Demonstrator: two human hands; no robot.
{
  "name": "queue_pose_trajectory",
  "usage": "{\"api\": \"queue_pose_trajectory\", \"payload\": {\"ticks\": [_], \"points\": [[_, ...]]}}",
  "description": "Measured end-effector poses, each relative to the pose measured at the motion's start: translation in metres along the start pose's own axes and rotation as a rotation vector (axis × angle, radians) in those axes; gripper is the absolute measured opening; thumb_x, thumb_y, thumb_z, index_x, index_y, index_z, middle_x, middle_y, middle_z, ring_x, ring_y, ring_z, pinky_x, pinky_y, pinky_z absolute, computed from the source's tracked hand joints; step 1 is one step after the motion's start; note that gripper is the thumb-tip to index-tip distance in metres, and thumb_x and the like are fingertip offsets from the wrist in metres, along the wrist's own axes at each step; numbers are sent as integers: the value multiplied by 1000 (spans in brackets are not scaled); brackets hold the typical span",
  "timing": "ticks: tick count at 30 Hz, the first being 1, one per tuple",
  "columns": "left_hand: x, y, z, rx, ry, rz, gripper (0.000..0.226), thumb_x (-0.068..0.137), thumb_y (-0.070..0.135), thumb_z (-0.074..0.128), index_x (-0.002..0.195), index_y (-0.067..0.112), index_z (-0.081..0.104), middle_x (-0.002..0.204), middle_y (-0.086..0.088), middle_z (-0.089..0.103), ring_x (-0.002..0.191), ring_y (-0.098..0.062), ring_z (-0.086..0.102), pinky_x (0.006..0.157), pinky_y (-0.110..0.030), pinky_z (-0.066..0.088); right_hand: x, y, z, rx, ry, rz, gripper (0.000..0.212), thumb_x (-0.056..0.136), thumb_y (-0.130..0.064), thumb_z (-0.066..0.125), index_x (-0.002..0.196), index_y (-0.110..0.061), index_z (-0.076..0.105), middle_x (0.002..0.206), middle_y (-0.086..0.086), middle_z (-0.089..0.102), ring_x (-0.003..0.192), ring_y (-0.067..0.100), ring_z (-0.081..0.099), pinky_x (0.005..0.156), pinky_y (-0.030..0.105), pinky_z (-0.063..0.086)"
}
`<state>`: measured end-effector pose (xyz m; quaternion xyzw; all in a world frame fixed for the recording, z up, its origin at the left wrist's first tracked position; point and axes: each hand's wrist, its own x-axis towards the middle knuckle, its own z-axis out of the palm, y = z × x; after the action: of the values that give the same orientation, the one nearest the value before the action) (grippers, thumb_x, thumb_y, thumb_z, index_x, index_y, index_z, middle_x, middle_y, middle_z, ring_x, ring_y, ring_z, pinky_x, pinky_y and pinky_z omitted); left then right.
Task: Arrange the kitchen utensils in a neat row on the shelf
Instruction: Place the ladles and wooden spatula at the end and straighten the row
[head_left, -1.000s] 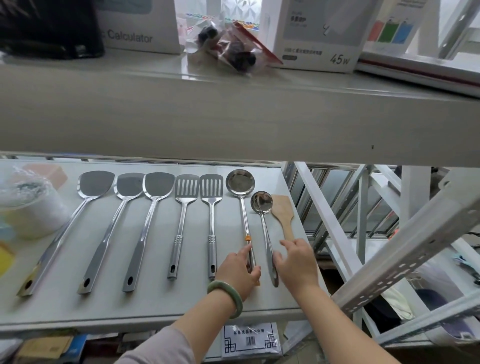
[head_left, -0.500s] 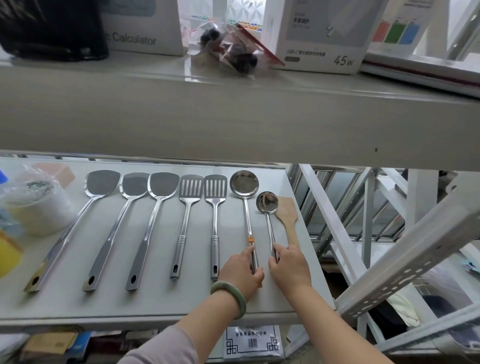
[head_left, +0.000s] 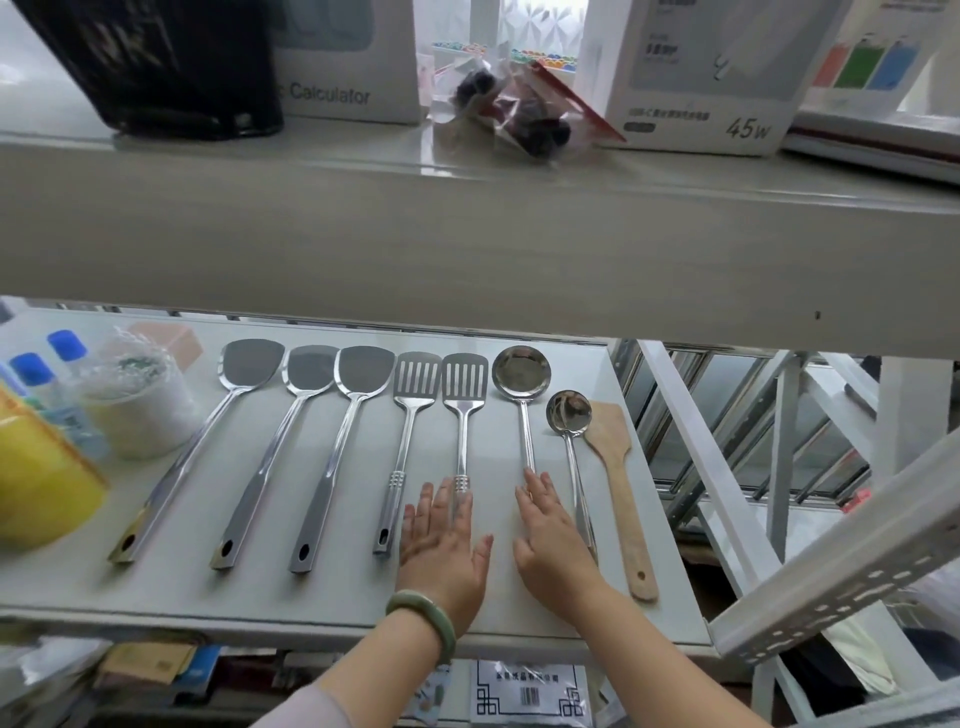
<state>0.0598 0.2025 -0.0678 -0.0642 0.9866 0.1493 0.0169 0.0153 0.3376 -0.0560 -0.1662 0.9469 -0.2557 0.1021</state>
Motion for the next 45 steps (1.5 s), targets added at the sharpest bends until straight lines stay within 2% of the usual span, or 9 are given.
{"api": "queue_pose_trajectory", "payload": {"ticks": [5, 9, 10, 13, 16, 23, 28, 37, 45], "points": [[1, -11, 5, -24, -111, -15, 65, 93, 52, 17, 146, 28, -13, 158, 2, -12, 145, -17, -13, 118, -38, -10, 1, -1, 0, 34, -5, 16, 65, 88, -7, 36, 148, -6, 12, 160, 1, -7, 146, 13, -12, 111, 20, -8], [-1, -17, -5, -24, -12, 21, 64, 86, 55, 2, 146, 33, -1, 158, 3, -5, 145, -17, -9, 118, -37, -9, 0, -10, -2, -27, 69, -31, 66, 90, -26, 43, 149, -17, 13, 158, -4, -13, 144, 12, -20, 116, 28, -9], [-2, -22, -9, -42, 41, 4, 63, 86, 53, 3, 146, 34, 7, 158, 2, 1, 146, -18, -4, 119, -36, -5, 1, -15, 0, -61, 90, -80, 64, 92, -30, 43, 149, -21, 14, 157, -6, -14, 143, 11, -23, 115, 29, -11], [-1, -43, -17, -77, 177, -125, 48, 93, 34, 33, 141, 31, 30, 150, -4, 23, 137, -22, 23, 115, -35, 19, 9, -36, 10, -71, 91, -230, 56, 94, -28, 43, 146, -21, 24, 157, -4, -10, 137, 10, -25, 120, 33, -6], [-1, -54, -20, -111, 196, -246, 46, 93, 26, 41, 138, 30, 37, 137, -5, 36, 123, -21, 34, 106, -32, 34, 15, -57, 27, -31, 39, -270, 52, 94, -24, 44, 144, -14, 32, 160, 6, -3, 140, 17, -22, 122, 39, 2], [-1, -51, -15, -153, 199, -275, 48, 93, 21, 42, 140, 29, 36, 120, -7, 42, 109, -21, 41, 99, -29, 38, 19, -69, 45, 85, 2, -64, 38, 90, 1, 33, 126, 1, 45, 159, 13, -6, 146, 30, -13, 118, 28, 0], [-2, -50, -15, -164, 172, -285, 48, 93, 23, 41, 141, 31, 33, 120, -7, 41, 111, -22, 40, 100, -29, 37, 19, -73, 45, 84, 10, -16, 49, 88, 6, 32, 136, 2, 36, 159, 10, -6, 146, 27, -13, 117, 25, -2], [-9, -49, -16, -206, 157, -316, 55, 93, 28, 43, 144, 29, 24, 127, -6, 37, 117, -20, 37, 104, -30, 34, 17, -78, 36, 50, -69, 10, 50, 91, -4, 38, 140, 2, 30, 159, 13, -9, 146, 29, -14, 119, 29, -1], [-21, -54, -19, -249, 124, -297, 63, 90, 28, 50, 144, 25, 20, 136, -7, 31, 124, -22, 36, 107, -32, 33, 0, -74, 28, 68, -64, 28, 60, 95, -16, 41, 149, -13, 15, 159, 11, -13, 146, 26, -12, 119, 31, 1]]}}
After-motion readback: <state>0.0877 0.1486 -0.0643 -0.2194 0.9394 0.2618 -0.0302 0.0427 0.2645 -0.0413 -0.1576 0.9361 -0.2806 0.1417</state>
